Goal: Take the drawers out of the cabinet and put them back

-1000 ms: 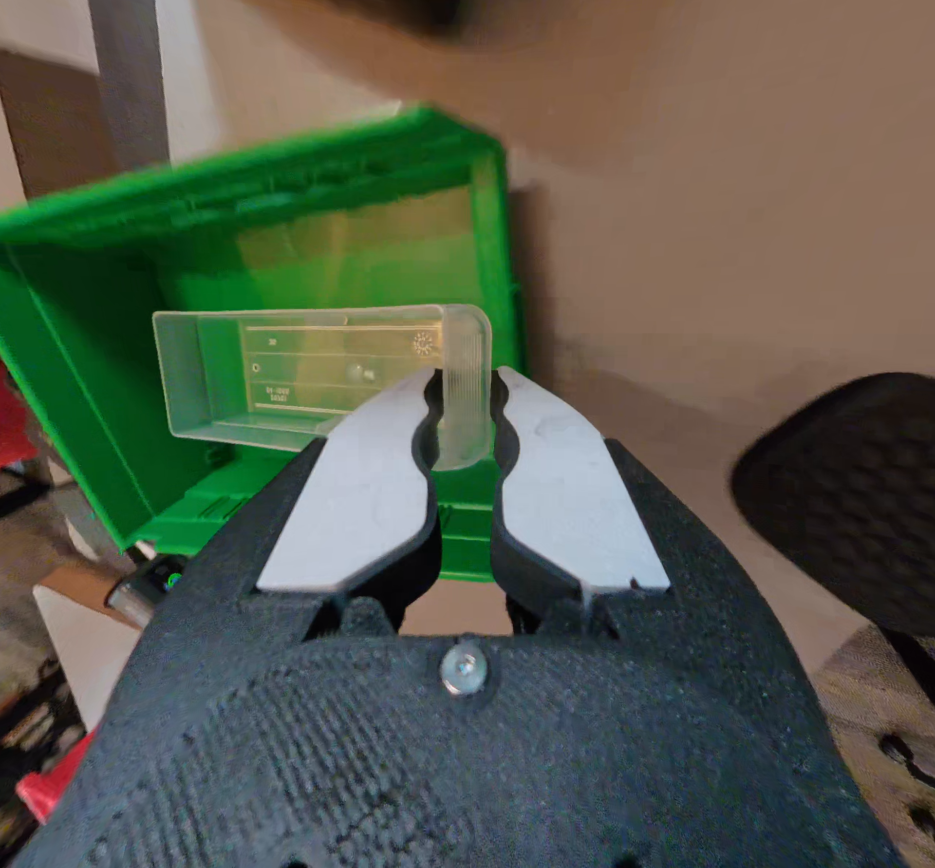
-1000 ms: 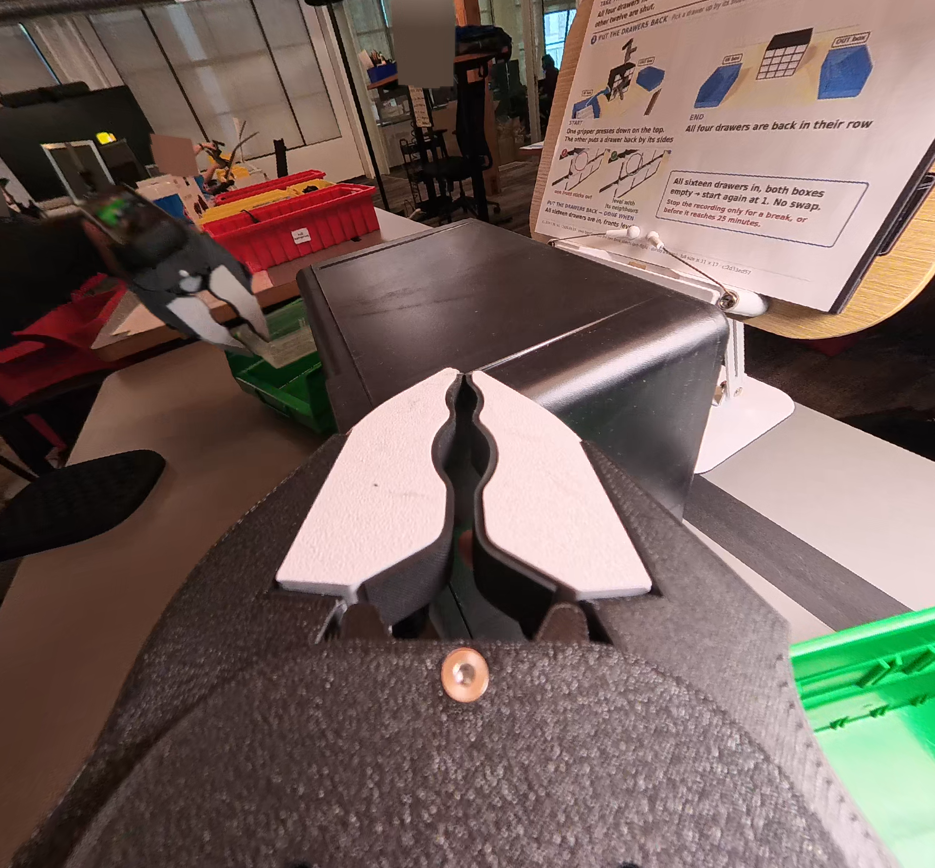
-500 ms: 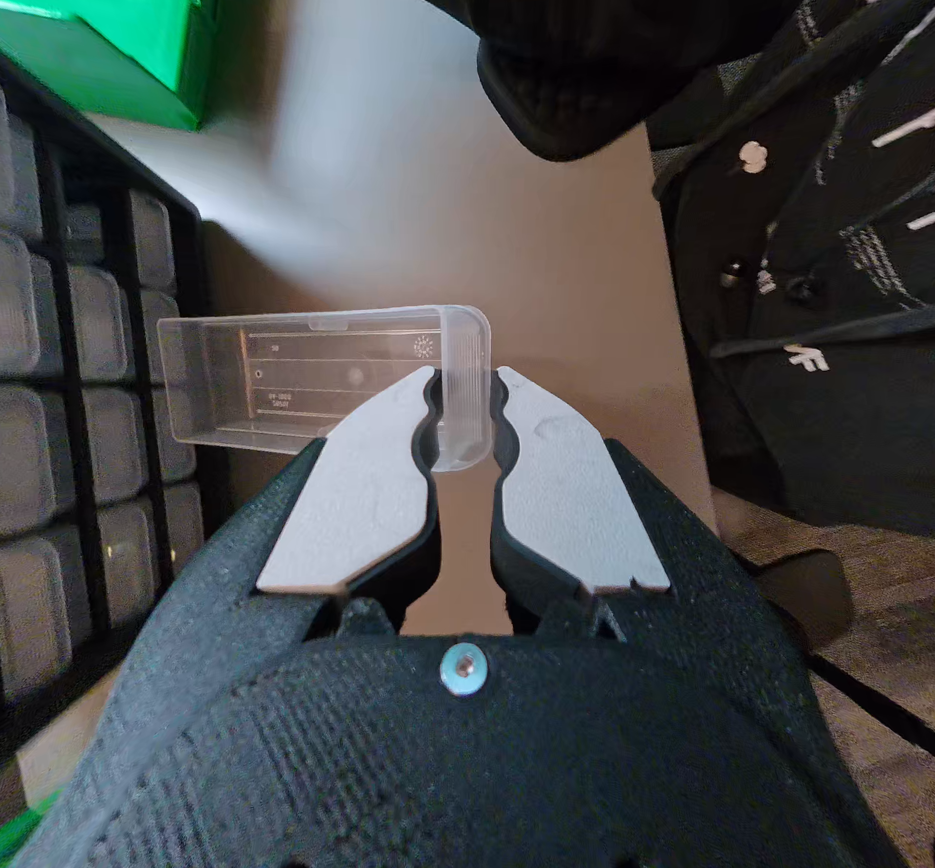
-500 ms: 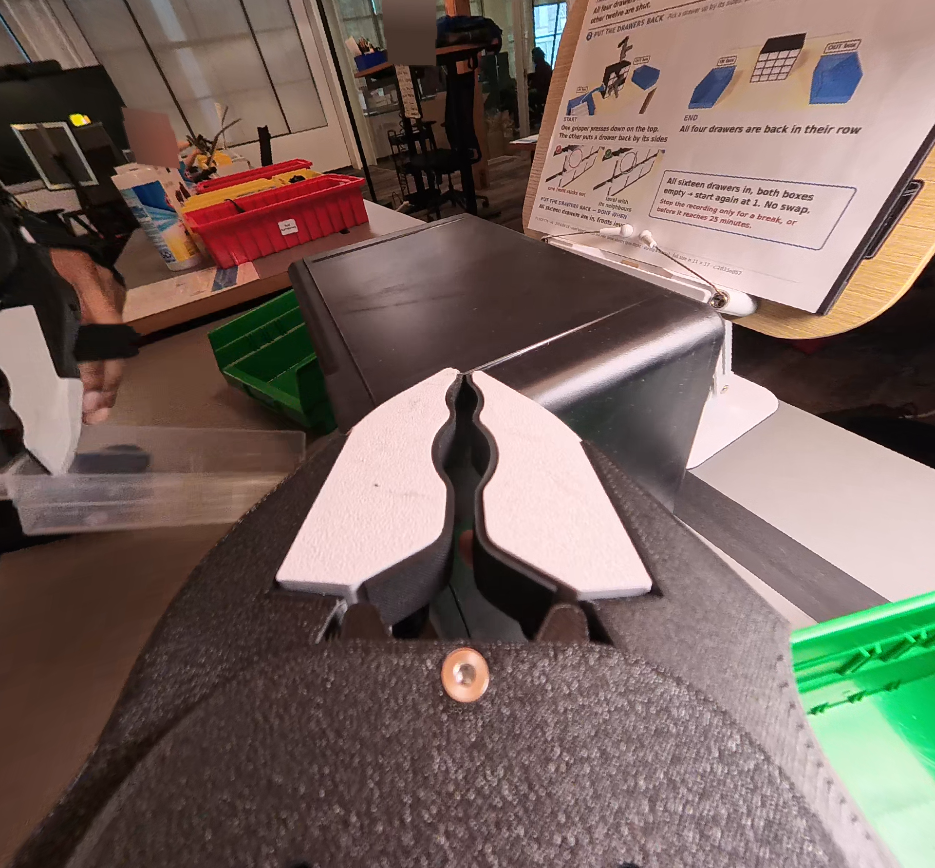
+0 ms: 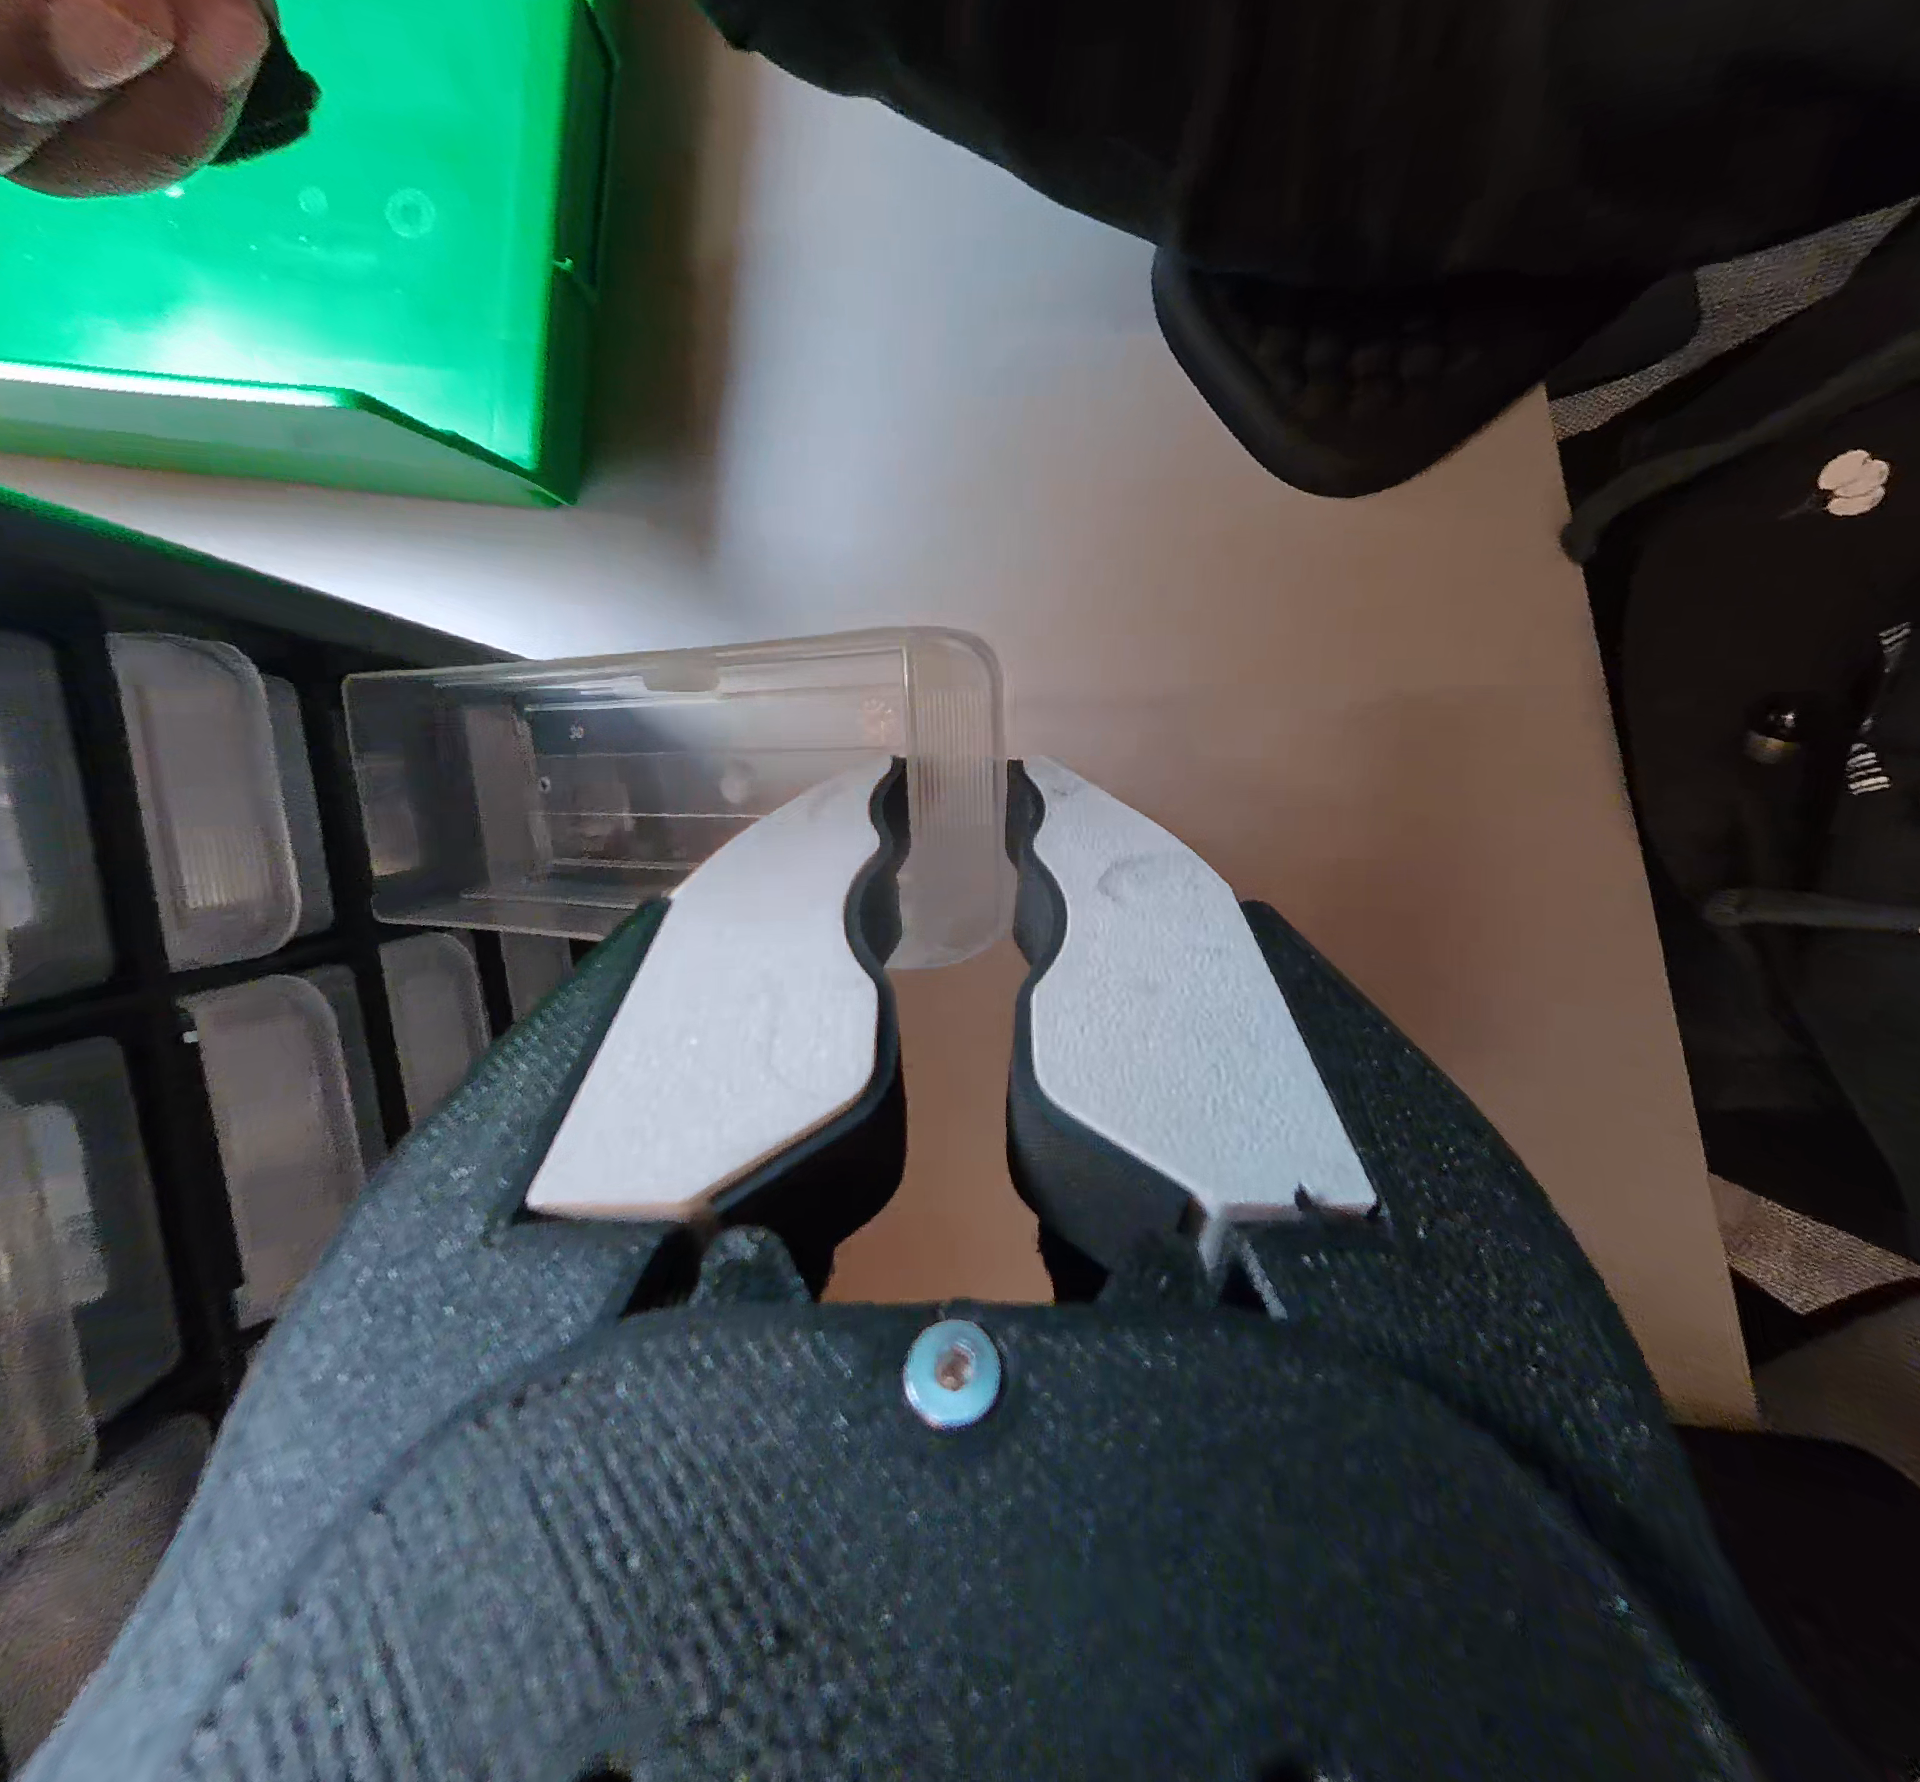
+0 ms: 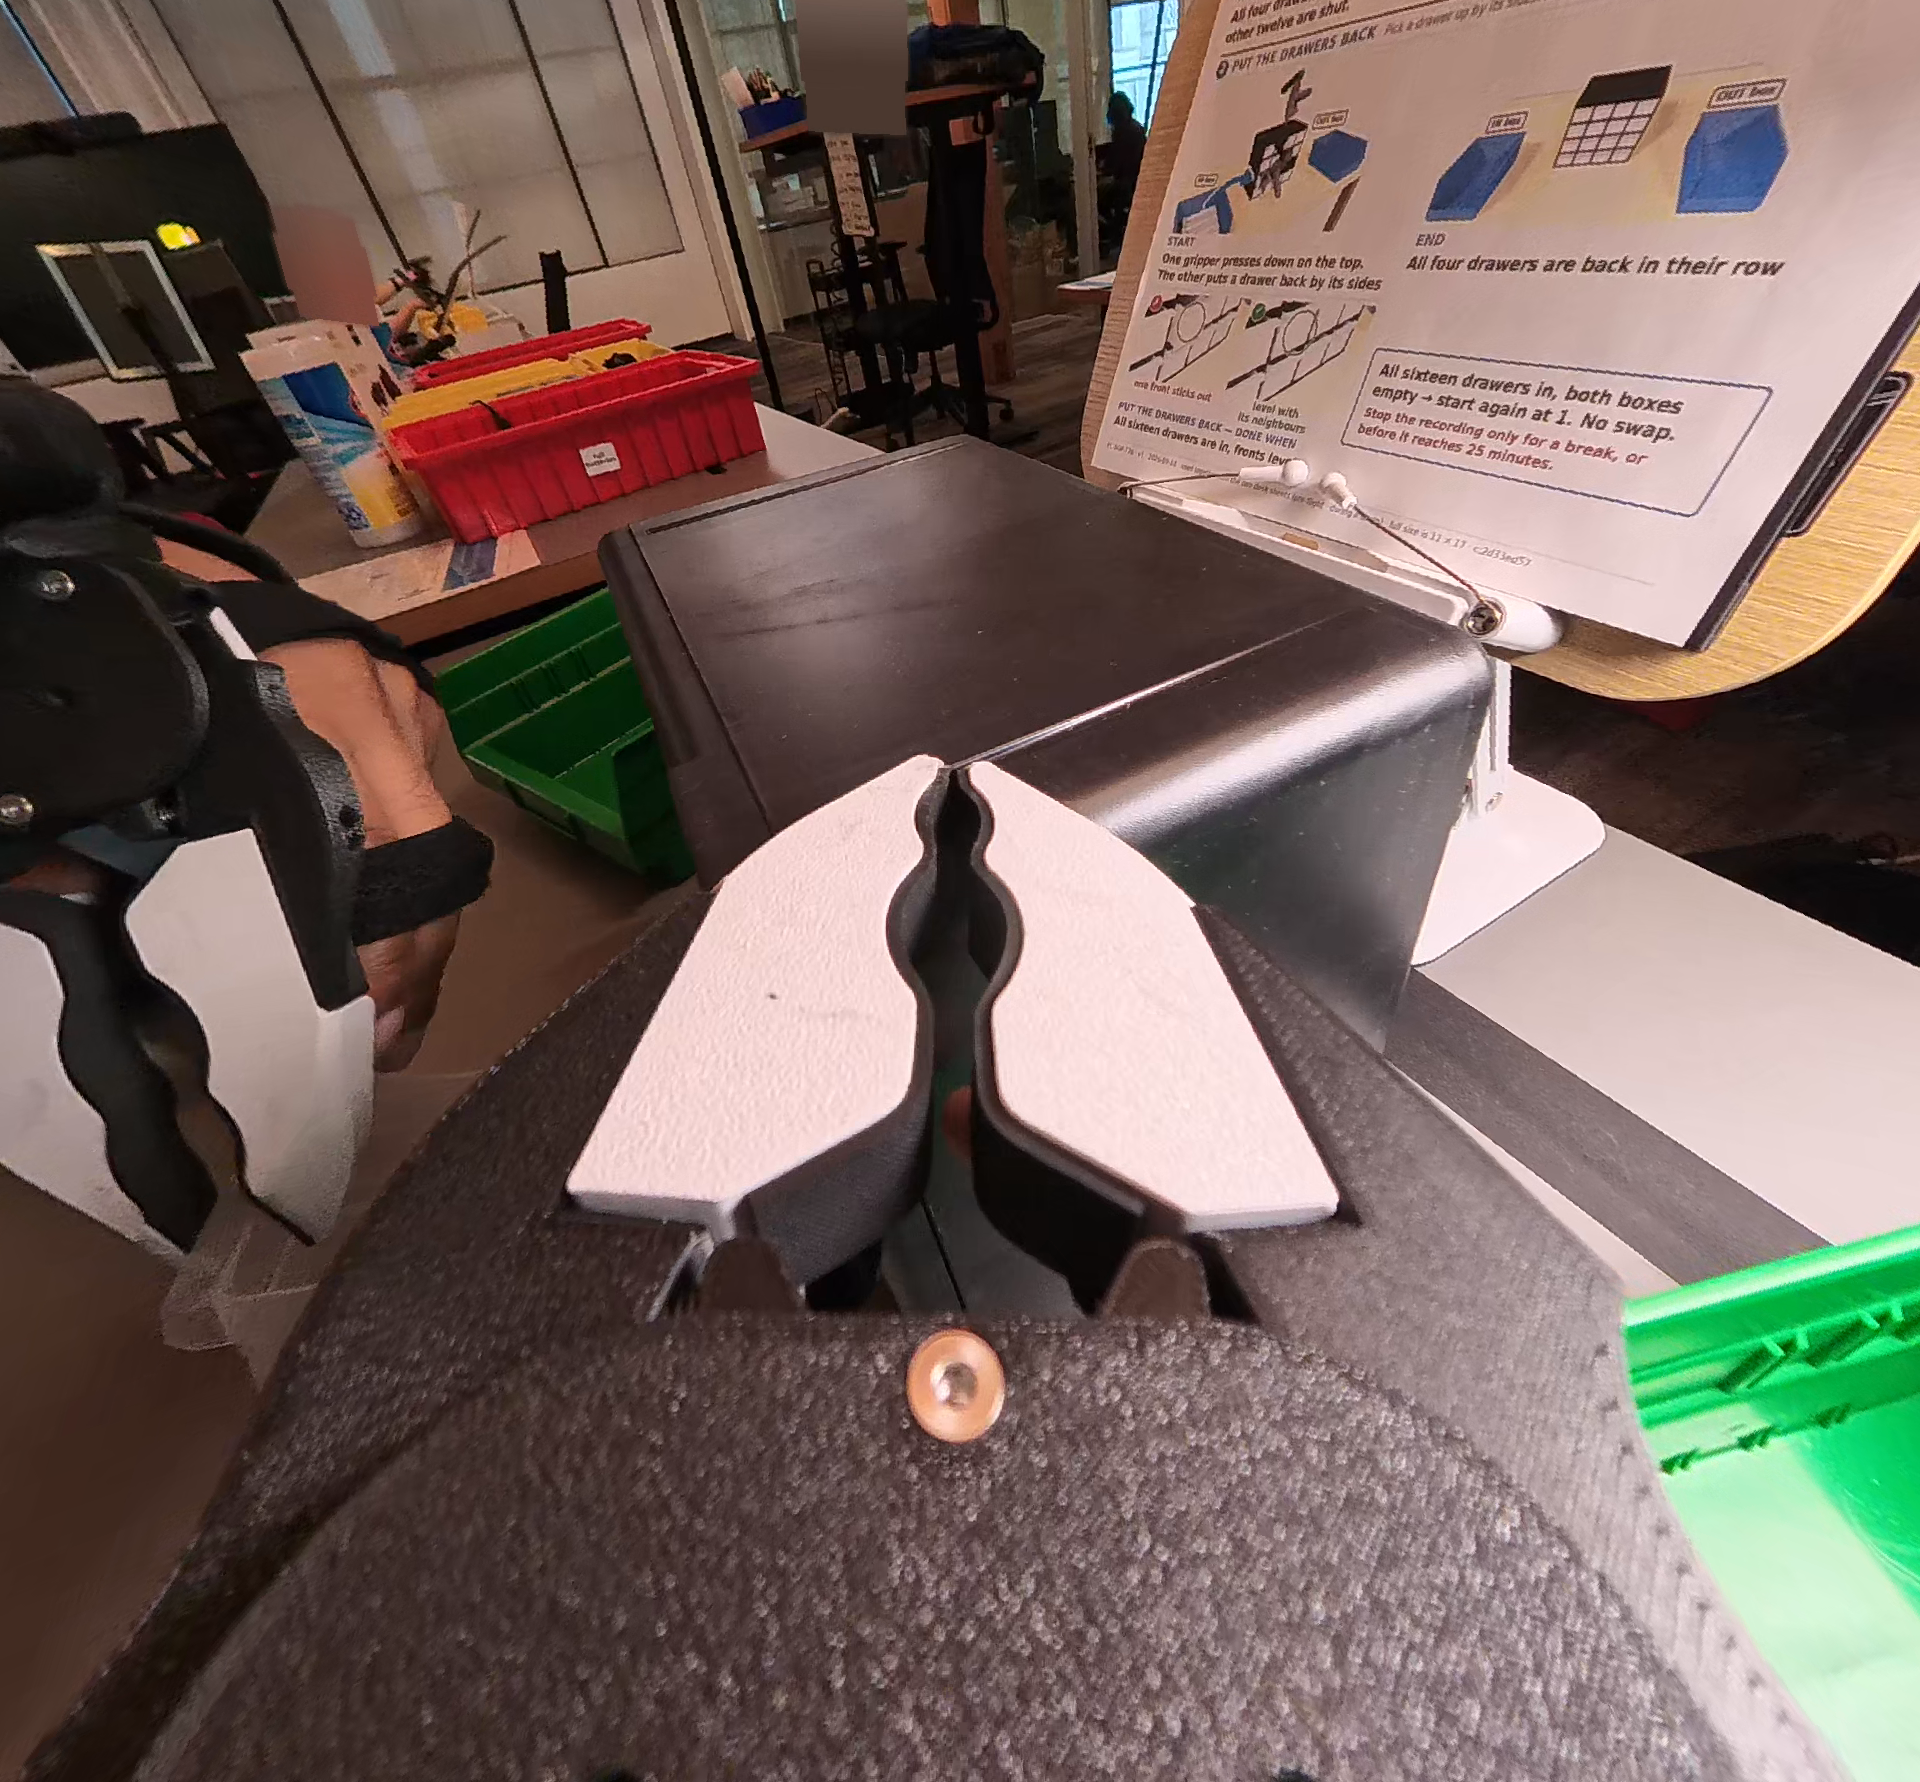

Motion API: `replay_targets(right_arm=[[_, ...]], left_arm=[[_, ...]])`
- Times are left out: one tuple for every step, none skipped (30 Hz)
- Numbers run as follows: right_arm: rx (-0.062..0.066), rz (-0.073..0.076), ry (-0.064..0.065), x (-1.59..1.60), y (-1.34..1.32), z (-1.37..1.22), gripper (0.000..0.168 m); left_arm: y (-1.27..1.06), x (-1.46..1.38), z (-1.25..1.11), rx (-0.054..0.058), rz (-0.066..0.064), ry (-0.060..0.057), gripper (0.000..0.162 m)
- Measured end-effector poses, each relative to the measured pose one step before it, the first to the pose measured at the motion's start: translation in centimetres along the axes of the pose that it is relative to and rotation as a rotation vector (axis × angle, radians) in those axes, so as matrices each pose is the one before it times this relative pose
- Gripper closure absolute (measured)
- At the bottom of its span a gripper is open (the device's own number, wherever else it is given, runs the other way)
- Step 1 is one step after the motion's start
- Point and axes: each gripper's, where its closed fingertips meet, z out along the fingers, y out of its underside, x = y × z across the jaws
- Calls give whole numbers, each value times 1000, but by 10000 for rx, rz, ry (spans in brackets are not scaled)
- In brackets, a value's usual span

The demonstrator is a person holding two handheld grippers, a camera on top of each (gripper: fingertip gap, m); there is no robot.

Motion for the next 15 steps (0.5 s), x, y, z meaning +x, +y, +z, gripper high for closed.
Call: replay_targets(right_arm=[[-5, -4, 1, -7, -2, -7, 168], [-7, -10, 8, 3, 0, 1, 168], [-6, -11, 12, -2, 0, 9, 168], [-8, -9, 8, -4, 13, -1, 168], [-6, -9, 10, 5, -2, 2, 168], [-1, -8, 11, 7, 3, 6, 168], [-5, -3, 6, -2, -2, -7, 168], [-1, -4, 6, -2, 2, 7, 168], [-1, 0, 4, 6, 1, 0, 168], [0, 2, 0, -12, 2, -3, 168], [0, -2, 8, 2, 2, -3, 168], [0, -7, 11, -2, 3, 5, 168], [-4, -7, 7, 1, -4, 3, 168], [-7, -6, 3, -1, 10, -7, 168], [-5, -6, 4, -5, -2, 2, 168]], left_arm=[[-53, -250, 77, -67, -47, -67, 144], [-16, -316, 77, -68, -19, -133, 144], [10, -328, 87, -85, 22, -175, 144], [82, -340, 127, -120, 47, -203, 144], [39, -217, 172, -86, 64, -148, 144], [-167, -75, 180, 39, 58, -96, 144], [-301, -86, 193, 97, 49, -133, 143], [-296, -87, 219, 85, 94, -174, 143], [-265, -43, 224, 65, 173, -177, 143], [-121, 37, 230, 5, 235, -148, 142], [13, 75, 260, -46, 242, -117, 142], [104, 108, 270, -60, 179, -71, 142], [200, 125, 310, -80, 96, -31, 142], [275, 127, 324, -89, 52, -8, 142], [336, 107, 327, -73, 38, -20, 143]])
